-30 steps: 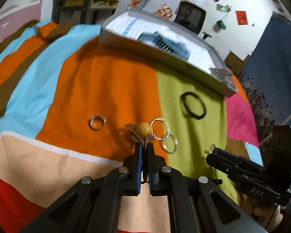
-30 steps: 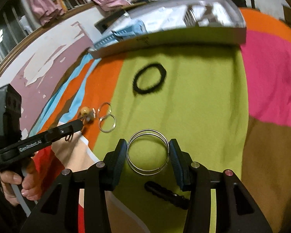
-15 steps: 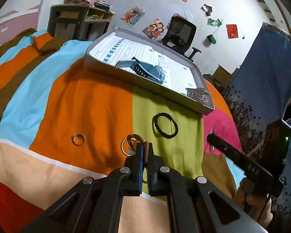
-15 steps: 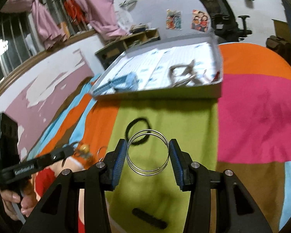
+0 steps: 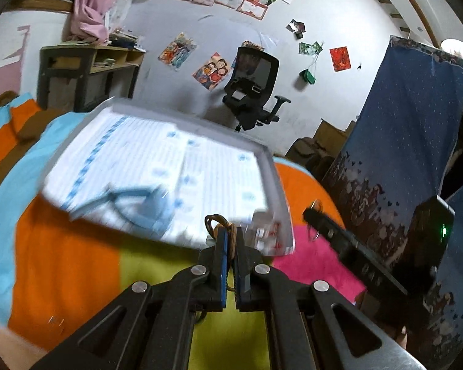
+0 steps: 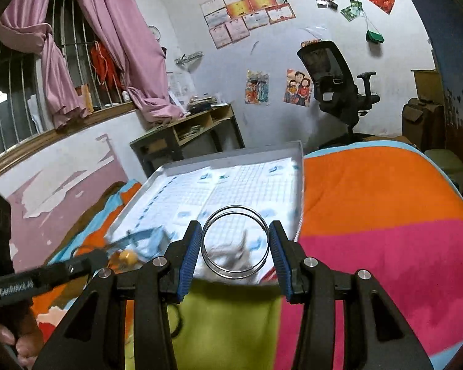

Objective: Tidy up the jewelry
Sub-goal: 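Carry the hoops and bead cord into the grey tray and open both tools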

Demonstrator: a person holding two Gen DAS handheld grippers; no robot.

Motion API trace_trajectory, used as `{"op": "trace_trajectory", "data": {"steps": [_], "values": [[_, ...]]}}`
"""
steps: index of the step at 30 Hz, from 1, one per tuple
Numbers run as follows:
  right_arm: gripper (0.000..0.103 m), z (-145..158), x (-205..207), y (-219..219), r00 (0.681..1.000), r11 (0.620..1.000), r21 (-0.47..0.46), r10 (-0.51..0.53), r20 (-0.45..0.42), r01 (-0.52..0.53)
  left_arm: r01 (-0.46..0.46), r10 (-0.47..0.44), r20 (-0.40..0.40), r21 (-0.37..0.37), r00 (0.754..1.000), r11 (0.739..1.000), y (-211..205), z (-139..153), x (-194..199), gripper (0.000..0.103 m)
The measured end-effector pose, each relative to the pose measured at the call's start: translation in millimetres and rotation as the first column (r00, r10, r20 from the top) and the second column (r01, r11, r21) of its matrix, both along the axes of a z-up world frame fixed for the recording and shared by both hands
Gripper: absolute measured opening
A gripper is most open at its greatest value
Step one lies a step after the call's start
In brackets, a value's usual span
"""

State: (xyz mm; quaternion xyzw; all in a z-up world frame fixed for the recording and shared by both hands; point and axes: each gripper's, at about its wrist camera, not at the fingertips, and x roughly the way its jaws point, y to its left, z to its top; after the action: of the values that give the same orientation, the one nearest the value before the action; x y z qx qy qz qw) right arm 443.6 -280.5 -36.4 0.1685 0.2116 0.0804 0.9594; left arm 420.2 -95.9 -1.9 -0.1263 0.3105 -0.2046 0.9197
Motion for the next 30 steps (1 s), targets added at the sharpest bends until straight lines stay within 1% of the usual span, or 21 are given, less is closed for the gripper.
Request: {"op": "trace_trajectory", "data": {"steps": [2,5,8,9,12,16,18,20,21,23,24,25,26,27,29,30], "values": [[0.040,0,16,-10,0.999,1.000,0.010,0.011,-0.031,-0.010,0.001,-0.001,-0.010,-0.017,1.000,1.000,-9,-3,20,0.003],[0.040,-3,29,-16,0.999,1.000,0.012,0.024,-0.039,-0.023,-0.008,0.007,-0.039,-0.024,0.999,1.000,-21,-18,47,0.003],[0.040,-10,38,-14,0.997,0.999,-0.031,0.037,-0.065,-0.039,-0.009,0.009,-0.066,-0.004,0.998,1.000,-28,-34,61,0.003],[0.040,-14,41,-13,0.996,0.998,-0.041,0.042,-0.078,-0.046,-0.015,0.016,-0.080,0.016,0.997,1.000,-31,-40,65,0.003],[0.041,-25,46,-7,0.993,0.997,-0.066,0.043,-0.111,-0.050,-0.001,0.006,-0.110,0.045,0.994,0.999,-36,-52,69,0.003],[0.041,-30,45,-7,0.992,0.997,-0.058,0.048,-0.115,-0.055,0.000,0.008,-0.083,0.102,0.996,0.995,-40,-56,62,0.004],[0.041,-30,44,-11,0.993,0.997,-0.048,0.050,-0.110,-0.055,-0.006,0.014,-0.083,0.102,0.996,0.995,-38,-55,59,0.006],[0.044,-32,43,-13,0.992,0.998,-0.029,0.048,-0.117,-0.052,-0.016,0.025,-0.084,0.100,0.996,0.995,-34,-55,57,0.019],[0.045,-33,43,-15,0.992,0.999,-0.022,0.046,-0.121,-0.049,-0.023,0.031,-0.081,0.097,0.996,0.995,-31,-54,56,0.022],[0.045,-34,42,-18,0.992,0.999,-0.009,0.042,-0.119,-0.044,-0.039,0.046,-0.075,0.091,0.996,0.995,-28,-52,54,0.039],[0.046,-34,41,-19,0.993,0.999,-0.007,0.038,-0.114,-0.039,-0.051,0.058,-0.072,0.086,0.996,0.995,-26,-50,52,0.044],[0.050,-32,40,-21,0.994,0.999,-0.005,0.034,-0.106,-0.034,-0.063,0.068,-0.069,0.072,0.995,0.995,-24,-47,49,0.055],[0.053,-31,39,-21,0.995,1.000,-0.004,0.029,-0.100,-0.029,-0.070,0.074,-0.064,0.060,0.995,0.996,-23,-45,48,0.061],[0.056,-29,37,-23,0.996,1.000,-0.003,0.021,-0.086,-0.021,-0.082,0.084,-0.052,0.042,0.995,0.996,-21,-41,44,0.063],[0.057,-23,31,-24,0.998,1.000,-0.009,0.009,-0.057,-0.009,-0.104,0.105,-0.025,0.032,0.994,0.994,-19,-33,40,0.072],[0.059,-19,28,-25,0.999,1.000,-0.022,-0.005,-0.040,0.004,-0.117,0.118,-0.006,0.022,0.993,0.993,-19,-27,36,0.073]]}}
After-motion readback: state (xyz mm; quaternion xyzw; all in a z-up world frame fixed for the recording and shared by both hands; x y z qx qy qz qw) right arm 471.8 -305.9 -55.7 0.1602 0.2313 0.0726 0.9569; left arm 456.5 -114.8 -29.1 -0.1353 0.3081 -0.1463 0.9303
